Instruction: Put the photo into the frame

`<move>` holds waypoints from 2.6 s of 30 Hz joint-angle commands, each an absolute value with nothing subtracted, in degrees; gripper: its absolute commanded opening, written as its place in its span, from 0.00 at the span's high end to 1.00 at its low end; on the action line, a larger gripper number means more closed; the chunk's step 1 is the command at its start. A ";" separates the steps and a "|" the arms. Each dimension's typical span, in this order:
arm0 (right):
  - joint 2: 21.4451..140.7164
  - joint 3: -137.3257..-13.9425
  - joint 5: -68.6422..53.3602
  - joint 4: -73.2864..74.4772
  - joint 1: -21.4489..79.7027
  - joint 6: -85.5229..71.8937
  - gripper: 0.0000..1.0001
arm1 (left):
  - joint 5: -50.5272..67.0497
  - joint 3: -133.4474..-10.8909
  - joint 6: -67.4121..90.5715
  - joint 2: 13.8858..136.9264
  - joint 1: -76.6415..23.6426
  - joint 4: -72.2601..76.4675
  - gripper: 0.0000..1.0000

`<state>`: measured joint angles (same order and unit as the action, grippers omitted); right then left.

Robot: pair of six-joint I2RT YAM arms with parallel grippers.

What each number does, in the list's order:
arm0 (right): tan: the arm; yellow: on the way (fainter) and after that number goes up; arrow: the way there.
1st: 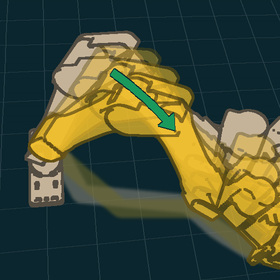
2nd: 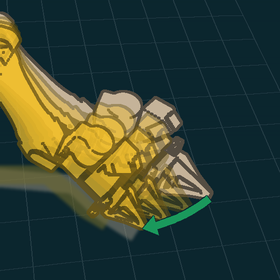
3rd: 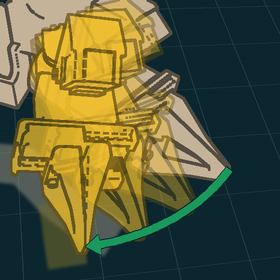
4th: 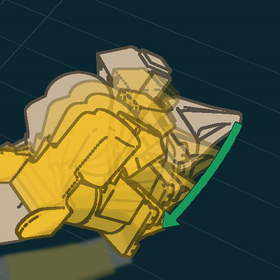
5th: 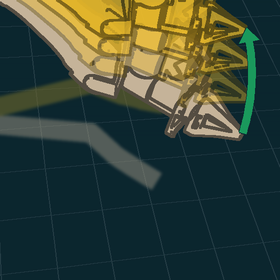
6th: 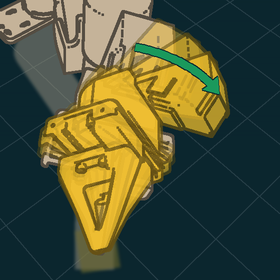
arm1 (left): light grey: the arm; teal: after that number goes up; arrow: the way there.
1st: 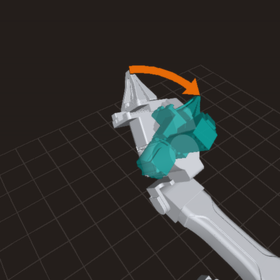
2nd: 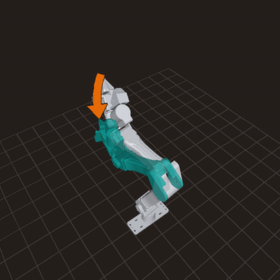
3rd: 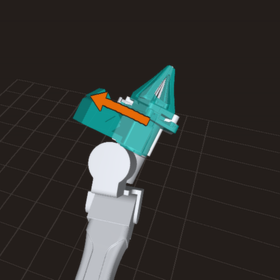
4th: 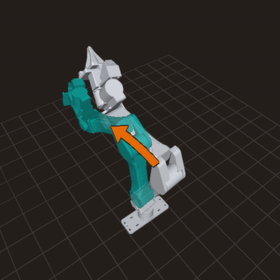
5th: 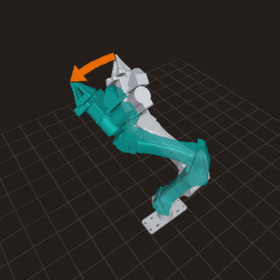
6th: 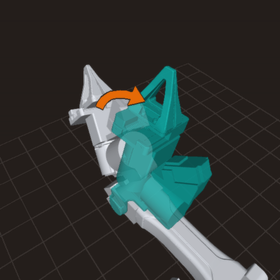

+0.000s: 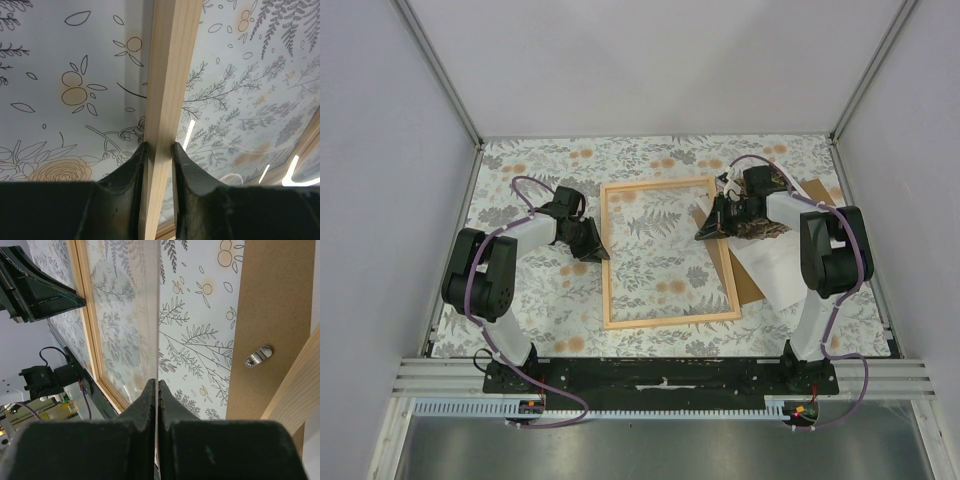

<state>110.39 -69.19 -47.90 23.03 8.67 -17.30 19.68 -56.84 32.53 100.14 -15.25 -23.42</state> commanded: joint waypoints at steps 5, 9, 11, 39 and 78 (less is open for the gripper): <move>105.12 -66.80 -47.81 17.41 10.20 -19.51 1.00 | 17.14 -56.95 32.61 102.13 -15.56 -23.38 0.70; 104.41 -66.53 -47.64 16.96 10.20 -19.86 1.00 | 17.22 -56.87 32.70 102.13 -15.56 -23.47 0.67; 104.15 -66.53 -47.55 16.79 10.20 -19.86 1.00 | 17.14 -56.69 32.61 102.04 -15.56 -23.47 0.64; 103.45 -66.36 -47.37 13.71 8.26 -22.06 1.00 | 16.96 -56.43 32.17 100.72 -15.47 -24.00 0.62; 108.28 -65.57 -55.20 8.44 8.17 -27.60 1.00 | 19.69 -56.34 32.34 101.34 -15.47 -22.94 0.52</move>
<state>107.61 -65.06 -51.72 12.23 7.70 -26.00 19.81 -56.84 32.56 100.55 -15.22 -22.98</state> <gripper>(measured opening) 0.010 0.457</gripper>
